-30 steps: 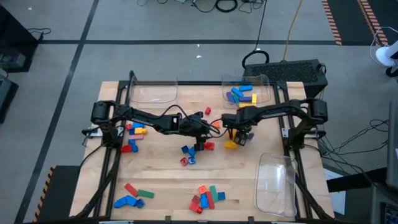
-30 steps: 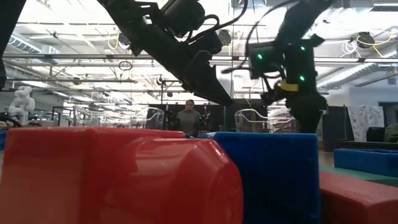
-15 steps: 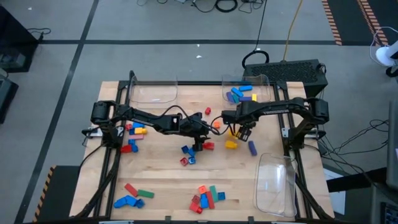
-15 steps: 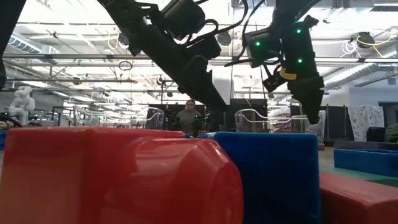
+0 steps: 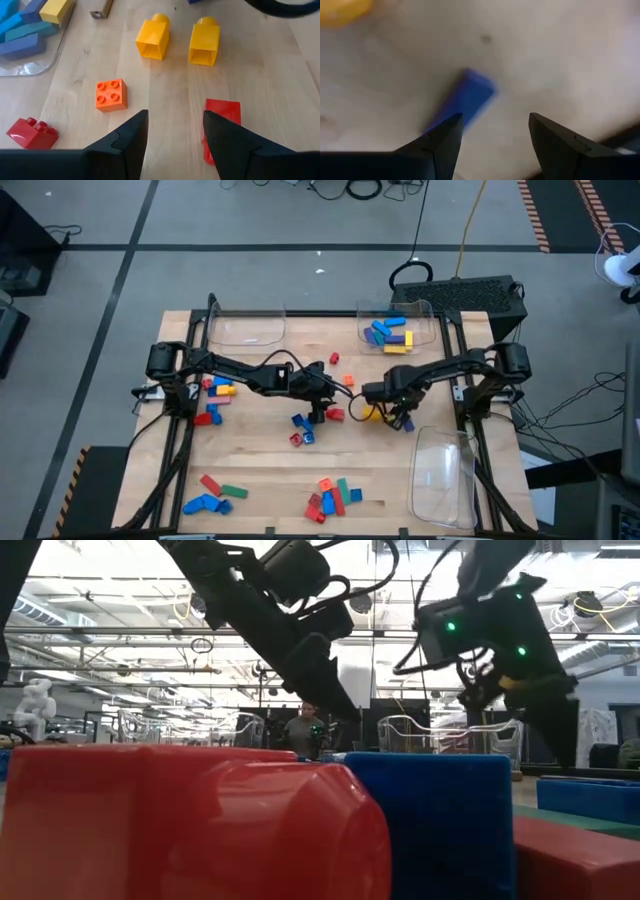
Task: Sort blocks by size
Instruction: Put the dark blue block into the top right transparent bin
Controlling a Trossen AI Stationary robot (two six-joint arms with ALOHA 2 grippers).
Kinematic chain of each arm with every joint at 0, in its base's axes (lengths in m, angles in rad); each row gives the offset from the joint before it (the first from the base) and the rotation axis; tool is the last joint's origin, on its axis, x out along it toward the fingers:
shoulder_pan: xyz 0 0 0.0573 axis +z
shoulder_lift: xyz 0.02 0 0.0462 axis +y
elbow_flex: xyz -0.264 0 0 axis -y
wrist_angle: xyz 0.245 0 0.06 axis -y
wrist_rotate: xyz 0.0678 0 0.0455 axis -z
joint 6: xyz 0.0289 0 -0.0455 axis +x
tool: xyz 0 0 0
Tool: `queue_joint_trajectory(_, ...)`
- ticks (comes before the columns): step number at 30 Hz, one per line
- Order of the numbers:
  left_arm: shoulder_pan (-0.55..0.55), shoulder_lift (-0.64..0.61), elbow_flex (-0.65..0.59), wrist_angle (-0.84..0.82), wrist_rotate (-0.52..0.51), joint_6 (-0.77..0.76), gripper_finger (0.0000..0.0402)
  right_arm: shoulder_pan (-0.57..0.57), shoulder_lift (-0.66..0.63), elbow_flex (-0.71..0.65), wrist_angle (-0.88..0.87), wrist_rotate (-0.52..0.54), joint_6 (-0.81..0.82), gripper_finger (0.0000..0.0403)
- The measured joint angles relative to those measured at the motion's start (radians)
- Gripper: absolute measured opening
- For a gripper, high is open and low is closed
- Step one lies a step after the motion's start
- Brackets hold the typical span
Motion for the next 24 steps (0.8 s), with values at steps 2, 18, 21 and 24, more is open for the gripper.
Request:
queue_joint_trajectory(2, 0.000, 0.000, 0.000, -0.001, 0.000, 0.000, 0.0192, 0.012, -0.002, -0.028, 0.062, -0.043, 0.012, 0.0217)
queue_joint_trajectory(18, 0.000, 0.000, 0.000, 0.008, 0.000, -0.003, 0.0192, 0.026, -0.115, -0.071, 0.134, -0.056, 0.059, 0.0217)
queue_joint_trajectory(21, 0.000, 0.000, 0.000, 0.007, 0.000, -0.003, 0.0192, 0.025, -0.163, -0.071, 0.127, -0.055, 0.081, 0.0217)
queue_joint_trajectory(24, 0.000, 0.000, 0.000, 0.008, 0.000, -0.003, 0.0192, 0.025, -0.183, -0.070, 0.128, -0.056, 0.100, 0.0217)
